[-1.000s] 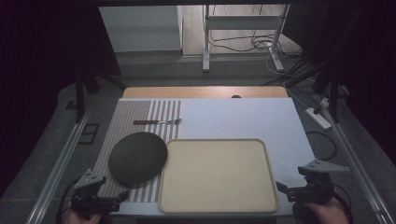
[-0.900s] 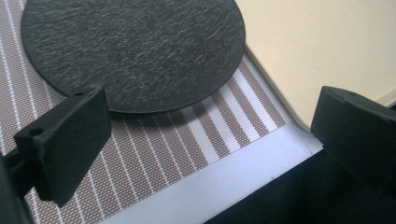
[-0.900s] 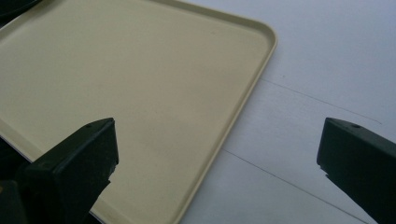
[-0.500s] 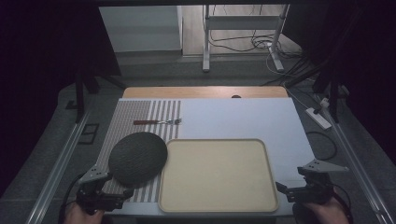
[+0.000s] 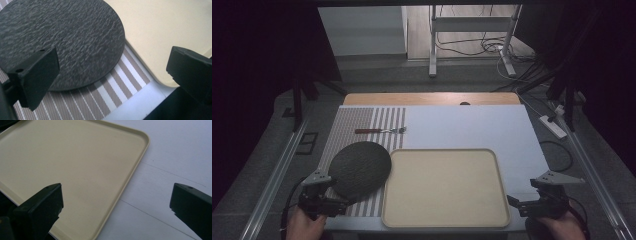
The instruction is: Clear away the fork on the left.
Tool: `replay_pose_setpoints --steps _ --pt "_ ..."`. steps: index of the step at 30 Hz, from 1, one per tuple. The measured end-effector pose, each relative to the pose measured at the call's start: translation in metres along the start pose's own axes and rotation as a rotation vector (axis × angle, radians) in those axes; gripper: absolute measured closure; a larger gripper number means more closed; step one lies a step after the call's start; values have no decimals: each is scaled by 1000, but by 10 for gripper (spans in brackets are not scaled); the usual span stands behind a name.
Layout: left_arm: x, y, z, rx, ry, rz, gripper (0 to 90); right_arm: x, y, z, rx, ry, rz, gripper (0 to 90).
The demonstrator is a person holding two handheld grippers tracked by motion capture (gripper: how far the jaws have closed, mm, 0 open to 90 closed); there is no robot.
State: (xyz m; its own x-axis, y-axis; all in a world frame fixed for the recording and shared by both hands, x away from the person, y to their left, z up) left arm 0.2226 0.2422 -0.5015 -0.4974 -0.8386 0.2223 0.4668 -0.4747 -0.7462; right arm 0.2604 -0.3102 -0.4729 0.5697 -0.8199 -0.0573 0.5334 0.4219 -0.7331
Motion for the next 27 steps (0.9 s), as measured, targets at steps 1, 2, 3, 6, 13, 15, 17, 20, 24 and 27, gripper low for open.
replay_pose_setpoints --steps 1,2,3,6,13,15,17,20,24,27 --pt "-1 1 2 -2 5 2 0 0 0 0 0 -1 1 0" --pt "-2 3 5 -1 9 5 0 0 0 0 -1 0 1 0" --pt "-3 4 7 -2 14 5 0 0 0 0 -1 0 1 0" --pt "-5 8 14 4 15 -4 0 0 0 0 1 0 2 0" --pt "-9 18 26 6 30 -17 0 0 0 0 0 1 4 0" --pt "-11 21 30 3 25 -18 0 0 0 0 0 3 4 0" --pt "-13 24 35 -7 28 -18 0 0 0 0 0 3 5 0" --pt "-16 30 42 -11 36 -19 0 0 0 0 0 4 5 0" --pt "-20 39 54 -8 53 -14 0 0 0 0 -2 5 7 0" --pt "-23 46 62 -9 60 -12 0 0 0 0 -2 5 8 0"
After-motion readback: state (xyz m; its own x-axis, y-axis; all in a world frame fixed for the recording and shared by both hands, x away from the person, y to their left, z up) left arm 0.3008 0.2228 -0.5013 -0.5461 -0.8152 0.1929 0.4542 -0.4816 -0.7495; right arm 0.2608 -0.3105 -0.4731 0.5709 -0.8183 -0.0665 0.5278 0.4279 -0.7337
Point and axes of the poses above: each handheld gripper's, and its own axes: y roughly forward along the jaws, z roughly out of its top, x roughly to its right, the point moved 4 cm from there along y, roughly forward along the jaws, and after that the axes turned 4 degrees about -x, right-handed, at the moved point
